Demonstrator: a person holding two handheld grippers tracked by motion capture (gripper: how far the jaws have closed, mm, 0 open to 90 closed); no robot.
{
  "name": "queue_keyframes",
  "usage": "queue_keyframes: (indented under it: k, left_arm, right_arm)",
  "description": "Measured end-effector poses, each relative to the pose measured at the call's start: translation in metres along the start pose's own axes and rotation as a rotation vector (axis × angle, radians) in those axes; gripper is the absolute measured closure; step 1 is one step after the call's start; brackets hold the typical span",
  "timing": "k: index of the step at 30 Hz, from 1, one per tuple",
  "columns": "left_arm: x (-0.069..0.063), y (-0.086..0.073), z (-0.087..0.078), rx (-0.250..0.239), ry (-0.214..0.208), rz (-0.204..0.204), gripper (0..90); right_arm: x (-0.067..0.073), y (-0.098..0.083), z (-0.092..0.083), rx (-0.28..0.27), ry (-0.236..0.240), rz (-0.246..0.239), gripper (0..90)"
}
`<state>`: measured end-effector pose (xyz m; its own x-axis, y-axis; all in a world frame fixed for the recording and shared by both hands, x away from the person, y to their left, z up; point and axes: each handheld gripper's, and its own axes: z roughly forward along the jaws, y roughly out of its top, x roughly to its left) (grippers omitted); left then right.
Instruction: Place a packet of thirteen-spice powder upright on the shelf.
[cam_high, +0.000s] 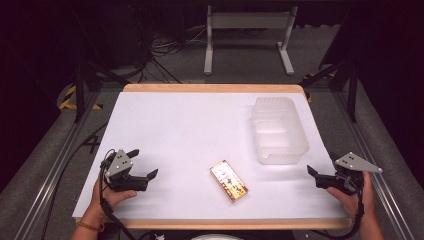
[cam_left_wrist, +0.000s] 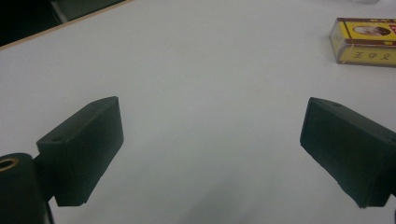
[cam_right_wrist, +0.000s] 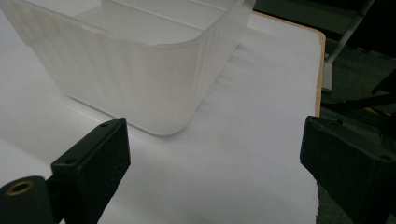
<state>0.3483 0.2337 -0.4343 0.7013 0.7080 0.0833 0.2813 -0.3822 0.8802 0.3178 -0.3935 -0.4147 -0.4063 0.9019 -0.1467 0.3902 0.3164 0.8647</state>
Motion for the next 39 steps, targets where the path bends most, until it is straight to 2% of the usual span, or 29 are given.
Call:
queue_keyframes:
  k: [5,7,8,10,13,18,19,24,28,32,39]
  left_arm:
    - [-0.001,-0.002,-0.004,-0.002,0.0,0.002,6.7]
    - [-0.002,-0.003,-0.005,-0.008,0.001,0.004,6.7]
    - [-0.002,-0.003,-0.006,-0.01,0.003,0.005,6.7]
    - [-0.003,-0.002,-0.007,-0.011,0.002,0.005,6.7]
    - [-0.003,-0.002,-0.007,-0.009,0.001,0.008,6.7]
    - [-0.005,-0.002,-0.006,-0.008,0.0,0.014,6.7]
    - [-0.005,-0.001,-0.006,-0.005,-0.001,0.016,6.7]
    - [-0.006,-0.002,-0.005,0.003,-0.007,0.022,6.7]
    - [-0.007,-0.001,-0.006,0.002,-0.008,0.029,6.7]
    - [-0.007,-0.001,-0.005,0.002,-0.01,0.029,6.7]
    - [-0.009,-0.001,-0.003,0.012,-0.013,0.035,6.7]
  right_arm:
    - [0.005,0.006,-0.002,-0.029,0.035,0.002,9.6]
    - [0.009,0.008,-0.003,-0.042,0.013,-0.01,11.9]
    - [0.011,0.01,-0.004,-0.046,0.006,-0.001,12.3]
    - [0.016,0.014,-0.005,-0.049,0.015,0.006,12.5]
    - [0.025,0.021,-0.007,-0.025,0.039,-0.008,12.8]
    - [0.035,0.028,-0.01,0.025,0.107,-0.009,17.1]
    - [0.038,0.031,-0.011,0.046,0.096,-0.018,17.7]
    - [0.053,0.041,-0.017,0.044,0.13,-0.044,24.4]
    - [0.07,0.049,-0.018,0.064,0.15,-0.078,25.3]
    - [0.084,0.055,-0.019,0.071,0.164,-0.087,25.1]
    - [0.109,0.061,-0.011,0.082,0.246,-0.115,24.6]
